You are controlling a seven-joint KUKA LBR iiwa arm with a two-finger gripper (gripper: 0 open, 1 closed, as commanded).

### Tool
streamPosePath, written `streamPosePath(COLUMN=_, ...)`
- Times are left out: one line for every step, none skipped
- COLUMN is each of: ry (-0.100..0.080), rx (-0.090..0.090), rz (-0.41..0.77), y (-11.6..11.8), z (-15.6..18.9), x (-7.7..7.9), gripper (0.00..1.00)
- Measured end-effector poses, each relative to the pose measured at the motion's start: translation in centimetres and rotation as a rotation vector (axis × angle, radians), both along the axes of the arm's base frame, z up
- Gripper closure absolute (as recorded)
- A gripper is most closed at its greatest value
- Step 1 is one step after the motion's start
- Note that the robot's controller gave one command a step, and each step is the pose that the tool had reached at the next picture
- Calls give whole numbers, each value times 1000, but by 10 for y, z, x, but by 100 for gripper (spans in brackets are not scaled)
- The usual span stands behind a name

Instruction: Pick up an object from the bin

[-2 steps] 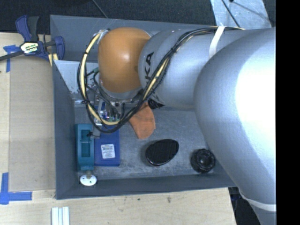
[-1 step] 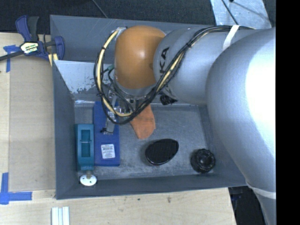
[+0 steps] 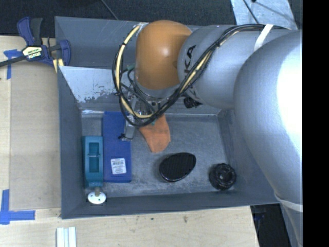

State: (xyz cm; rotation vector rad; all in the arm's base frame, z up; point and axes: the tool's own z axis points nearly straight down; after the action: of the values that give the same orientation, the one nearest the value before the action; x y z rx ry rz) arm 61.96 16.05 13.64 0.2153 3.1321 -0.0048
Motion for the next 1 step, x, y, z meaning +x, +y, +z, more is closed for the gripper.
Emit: streamPosePath(ry=-2, rx=5, rz=-126, y=7, z=-16, x=-30, gripper=0)
